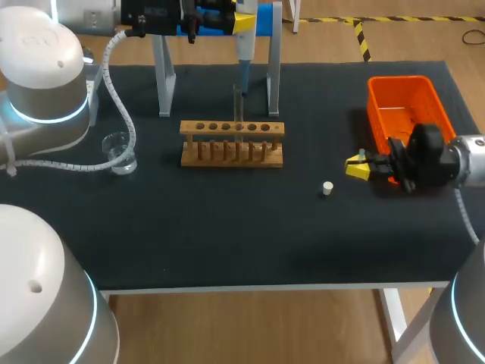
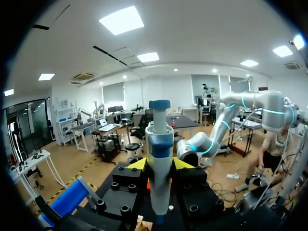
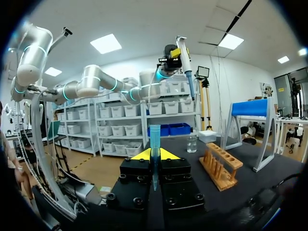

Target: Invert the test tube, pick up the pipette, mount the tip to pipette, aspirate from beaker and dispense into the tube, eject the tip, return the pipette, and cap with the stopper.

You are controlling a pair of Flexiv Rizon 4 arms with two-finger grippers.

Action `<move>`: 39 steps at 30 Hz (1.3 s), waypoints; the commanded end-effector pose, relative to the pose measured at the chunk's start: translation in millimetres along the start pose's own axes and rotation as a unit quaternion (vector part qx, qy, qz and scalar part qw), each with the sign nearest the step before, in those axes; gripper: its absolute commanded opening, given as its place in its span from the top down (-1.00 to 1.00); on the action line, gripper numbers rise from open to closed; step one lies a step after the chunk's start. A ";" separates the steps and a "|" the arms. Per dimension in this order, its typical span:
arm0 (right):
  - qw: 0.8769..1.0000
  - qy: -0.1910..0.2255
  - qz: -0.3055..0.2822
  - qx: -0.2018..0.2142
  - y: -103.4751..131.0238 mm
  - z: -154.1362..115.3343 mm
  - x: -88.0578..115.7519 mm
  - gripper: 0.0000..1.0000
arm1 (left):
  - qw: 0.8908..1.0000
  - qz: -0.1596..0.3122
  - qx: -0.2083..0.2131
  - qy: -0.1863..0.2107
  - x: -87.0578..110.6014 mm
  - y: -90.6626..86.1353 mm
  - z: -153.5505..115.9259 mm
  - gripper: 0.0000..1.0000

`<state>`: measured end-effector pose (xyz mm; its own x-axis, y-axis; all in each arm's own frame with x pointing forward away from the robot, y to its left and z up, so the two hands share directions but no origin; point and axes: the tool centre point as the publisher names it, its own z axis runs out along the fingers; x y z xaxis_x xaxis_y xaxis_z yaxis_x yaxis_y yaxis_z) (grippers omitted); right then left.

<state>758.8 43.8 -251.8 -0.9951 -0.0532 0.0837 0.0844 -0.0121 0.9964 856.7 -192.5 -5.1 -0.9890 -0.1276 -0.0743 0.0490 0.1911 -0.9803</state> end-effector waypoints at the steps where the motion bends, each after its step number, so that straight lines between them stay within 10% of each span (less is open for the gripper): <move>1: 1.000 0.000 0.000 0.003 4.8 13.7 -9.1 1.00 | 1.000 0.001 0.001 0.000 0.2 0.1 -0.2 1.00; 39: 0.999 0.001 -0.052 0.006 32.2 129.7 -77.4 1.00 | 1.000 0.001 0.001 0.000 0.2 0.1 -0.2 1.00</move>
<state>825.8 167.9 -218.2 -0.9986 -0.0505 -0.0177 -0.0181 0.0068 0.9998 856.6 -192.4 -5.0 -0.9891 -0.1275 -0.0743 0.0490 0.1912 -0.9803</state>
